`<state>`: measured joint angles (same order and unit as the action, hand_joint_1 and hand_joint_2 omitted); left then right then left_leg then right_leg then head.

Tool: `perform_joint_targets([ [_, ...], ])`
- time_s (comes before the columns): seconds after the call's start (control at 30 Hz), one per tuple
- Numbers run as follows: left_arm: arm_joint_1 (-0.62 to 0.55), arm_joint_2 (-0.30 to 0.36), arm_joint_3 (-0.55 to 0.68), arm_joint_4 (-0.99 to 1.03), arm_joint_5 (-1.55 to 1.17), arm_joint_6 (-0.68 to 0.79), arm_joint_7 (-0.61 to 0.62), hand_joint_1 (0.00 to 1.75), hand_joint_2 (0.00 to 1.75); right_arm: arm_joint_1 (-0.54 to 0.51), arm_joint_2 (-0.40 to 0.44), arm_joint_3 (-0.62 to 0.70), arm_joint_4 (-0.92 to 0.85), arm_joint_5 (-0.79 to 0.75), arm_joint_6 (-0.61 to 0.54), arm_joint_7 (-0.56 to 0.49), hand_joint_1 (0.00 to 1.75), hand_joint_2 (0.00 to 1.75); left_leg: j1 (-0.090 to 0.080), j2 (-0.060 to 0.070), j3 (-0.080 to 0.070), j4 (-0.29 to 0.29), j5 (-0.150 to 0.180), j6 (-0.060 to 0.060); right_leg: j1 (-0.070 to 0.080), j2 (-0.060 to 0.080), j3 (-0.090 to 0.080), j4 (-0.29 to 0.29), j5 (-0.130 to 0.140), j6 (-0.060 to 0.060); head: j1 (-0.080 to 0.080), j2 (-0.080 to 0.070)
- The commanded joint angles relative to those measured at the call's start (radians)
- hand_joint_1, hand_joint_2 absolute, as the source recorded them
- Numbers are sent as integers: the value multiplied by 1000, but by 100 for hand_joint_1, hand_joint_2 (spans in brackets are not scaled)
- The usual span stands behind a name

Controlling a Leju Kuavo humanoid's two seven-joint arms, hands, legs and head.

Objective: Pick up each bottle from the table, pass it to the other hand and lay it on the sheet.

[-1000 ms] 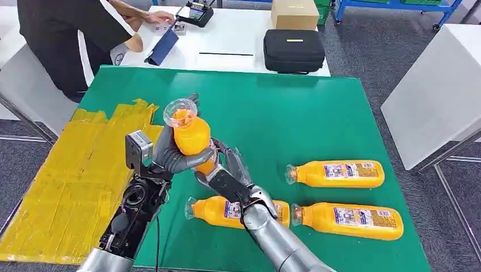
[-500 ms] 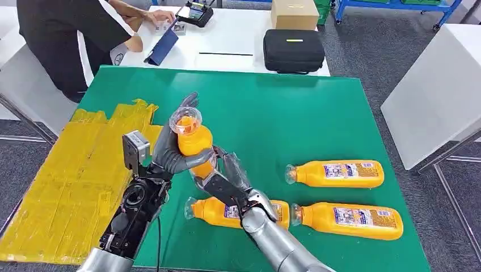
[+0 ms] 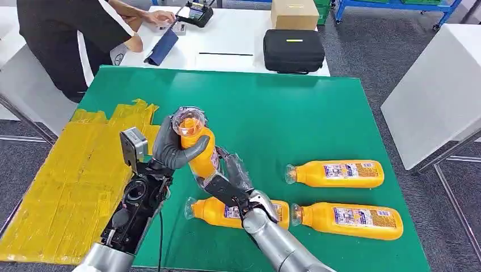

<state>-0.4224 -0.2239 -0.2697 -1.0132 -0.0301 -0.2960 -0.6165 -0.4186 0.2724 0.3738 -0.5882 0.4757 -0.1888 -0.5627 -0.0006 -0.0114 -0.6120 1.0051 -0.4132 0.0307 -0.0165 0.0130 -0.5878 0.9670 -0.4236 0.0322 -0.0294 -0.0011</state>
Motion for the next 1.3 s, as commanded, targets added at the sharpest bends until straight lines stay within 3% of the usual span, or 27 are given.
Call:
perform_joint_targets([
  [0.03, -56, 9, -30, 87, -6, 0, 6, 175, 175, -18, -5, 41, -11, 22, -29, -24, 175, 175, 0, 0, 2, 0, -1, -1, 1, -1, 2, 0, -1, -1, 0, 0],
  [0.3, -57, 17, -17, 96, -20, 22, 4, 175, 175, -1, -14, 32, -111, 5, -43, -30, 175, 175, 0, 2, 5, 0, -2, -2, 1, 0, 4, 1, -2, -2, 0, 0],
  [0.47, -65, 14, -8, 134, -40, 34, -6, 175, 175, 44, -47, 35, -319, -4, -66, -30, 175, 175, 0, 1, 2, 0, -1, -1, 0, 0, 2, 0, -1, -1, 0, 0],
  [0.5, -66, 12, -4, 138, -42, 39, -8, 5, 175, 52, -52, 39, -353, 2, -64, -16, 175, 175, 0, 1, 3, 0, -2, -2, 0, -1, 3, 1, -2, -2, 0, 0],
  [0.53, -66, 13, -3, 138, -43, 39, -8, 0, 175, 54, -55, 42, -368, 3, -61, -11, 175, 175, 0, 1, 2, 0, -1, -1, 0, 0, 2, 1, -1, -1, 0, 0],
  [0.57, -65, 15, -3, 137, -46, 37, -9, 21, 175, 53, -55, 43, -374, 5, -60, -7, 175, 175, -1, 1, 1, 0, -2, -1, 0, 1, 1, 1, -1, -1, 0, 0],
  [0.6, -63, 16, -3, 137, -46, 36, -10, 175, 175, 51, -53, 43, -375, 6, -61, -7, 175, 175, -1, 2, 3, 0, -2, -2, -1, 1, 3, 1, -2, -2, 0, 0],
  [0.63, -58, 16, 0, 132, -47, 40, -9, 175, 175, 49, -52, 47, -372, 7, -58, -4, 175, 175, -1, 1, 1, 0, -1, -1, 0, 1, 1, 0, -1, -1, 0, 0],
  [0.67, -58, 16, 0, 132, -47, 40, -9, 133, 175, 49, -52, 47, -372, 7, -58, -4, 175, 175, 0, 2, 3, 0, -2, -2, 0, 1, 3, 0, -1, -2, 0, 0],
  [0.7, -56, 17, 0, 132, -46, 40, -10, 0, 175, 51, -50, 48, -370, 7, -57, -4, 175, 175, -1, 0, 1, -1, -1, -1, 0, 0, 2, 0, -1, -1, 0, 0],
  [1.3, -46, 15, 10, 121, -56, 50, 6, 0, 175, 52, -47, 49, -370, 11, -54, -8, 175, 175, 0, -1, 1, -1, -1, -1, 0, -1, 2, 0, -1, -1, 0, 0],
])
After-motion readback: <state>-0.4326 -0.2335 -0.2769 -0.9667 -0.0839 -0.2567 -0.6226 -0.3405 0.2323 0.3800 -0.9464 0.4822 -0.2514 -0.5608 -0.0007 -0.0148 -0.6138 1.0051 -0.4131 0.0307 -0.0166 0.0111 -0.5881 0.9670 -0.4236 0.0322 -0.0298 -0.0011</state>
